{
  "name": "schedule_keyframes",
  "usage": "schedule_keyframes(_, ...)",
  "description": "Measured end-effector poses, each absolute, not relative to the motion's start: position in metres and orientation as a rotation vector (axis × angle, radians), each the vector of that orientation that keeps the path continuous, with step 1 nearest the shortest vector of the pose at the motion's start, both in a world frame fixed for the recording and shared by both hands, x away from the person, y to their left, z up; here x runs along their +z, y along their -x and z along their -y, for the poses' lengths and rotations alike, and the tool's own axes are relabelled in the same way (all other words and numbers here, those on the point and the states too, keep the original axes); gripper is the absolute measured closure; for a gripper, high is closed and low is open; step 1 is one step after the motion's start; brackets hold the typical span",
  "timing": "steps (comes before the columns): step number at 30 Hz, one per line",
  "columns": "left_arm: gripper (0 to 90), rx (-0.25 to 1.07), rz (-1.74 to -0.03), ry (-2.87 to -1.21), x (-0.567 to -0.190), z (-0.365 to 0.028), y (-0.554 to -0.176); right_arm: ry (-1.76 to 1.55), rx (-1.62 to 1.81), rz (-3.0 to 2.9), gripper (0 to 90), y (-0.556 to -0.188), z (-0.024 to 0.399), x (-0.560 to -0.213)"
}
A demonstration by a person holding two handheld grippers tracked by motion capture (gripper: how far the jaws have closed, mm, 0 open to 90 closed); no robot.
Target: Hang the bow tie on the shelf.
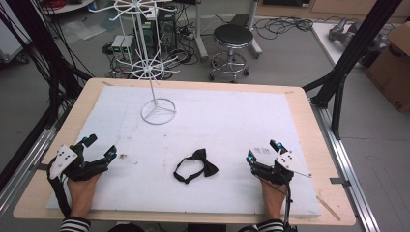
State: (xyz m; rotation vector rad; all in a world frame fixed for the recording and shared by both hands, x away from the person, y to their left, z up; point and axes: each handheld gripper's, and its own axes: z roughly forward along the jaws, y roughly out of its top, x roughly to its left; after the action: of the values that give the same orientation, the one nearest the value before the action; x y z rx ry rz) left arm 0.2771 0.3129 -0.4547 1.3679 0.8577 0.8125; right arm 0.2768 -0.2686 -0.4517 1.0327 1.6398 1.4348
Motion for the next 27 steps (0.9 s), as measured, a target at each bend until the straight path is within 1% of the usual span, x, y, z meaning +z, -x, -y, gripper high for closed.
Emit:
schedule_keyframes(13, 13.5, 0.814, -0.854, -1.361, -0.4549, -0.3126, -0.2767, -1.020, 1.426, -1.643, 10.7, -0.2772, 0.2683, -0.4516)
schedule_keyframes(27, 13.3, 0.799, -0.888, -1.364, -0.4538, -0.3130, -0.2794, -1.026, 1.431, -1.630, 10.7, -0.2766, 0.2686, -0.4518)
